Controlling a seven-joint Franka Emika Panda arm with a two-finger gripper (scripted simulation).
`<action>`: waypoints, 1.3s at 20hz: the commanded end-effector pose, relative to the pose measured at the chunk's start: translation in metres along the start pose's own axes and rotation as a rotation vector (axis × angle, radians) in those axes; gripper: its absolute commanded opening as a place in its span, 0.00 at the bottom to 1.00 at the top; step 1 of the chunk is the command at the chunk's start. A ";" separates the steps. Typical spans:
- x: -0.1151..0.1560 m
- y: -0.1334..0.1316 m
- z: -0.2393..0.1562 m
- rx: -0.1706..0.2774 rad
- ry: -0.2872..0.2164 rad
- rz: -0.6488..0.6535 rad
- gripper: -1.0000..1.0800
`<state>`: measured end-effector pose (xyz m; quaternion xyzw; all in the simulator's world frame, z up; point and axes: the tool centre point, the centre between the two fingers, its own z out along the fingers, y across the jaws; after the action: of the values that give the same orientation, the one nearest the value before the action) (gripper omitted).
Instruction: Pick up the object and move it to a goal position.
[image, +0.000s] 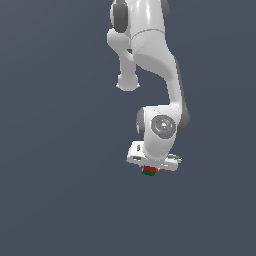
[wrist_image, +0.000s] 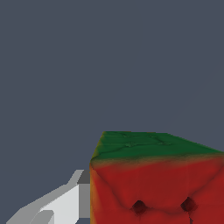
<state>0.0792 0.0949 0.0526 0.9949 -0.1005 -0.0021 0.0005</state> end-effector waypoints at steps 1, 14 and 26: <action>-0.008 -0.001 -0.011 0.001 0.003 0.000 0.00; -0.075 -0.002 -0.087 0.002 0.004 0.000 0.00; -0.118 -0.004 -0.138 0.001 0.004 0.000 0.00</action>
<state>-0.0316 0.1218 0.1855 0.9950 -0.1003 -0.0006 0.0002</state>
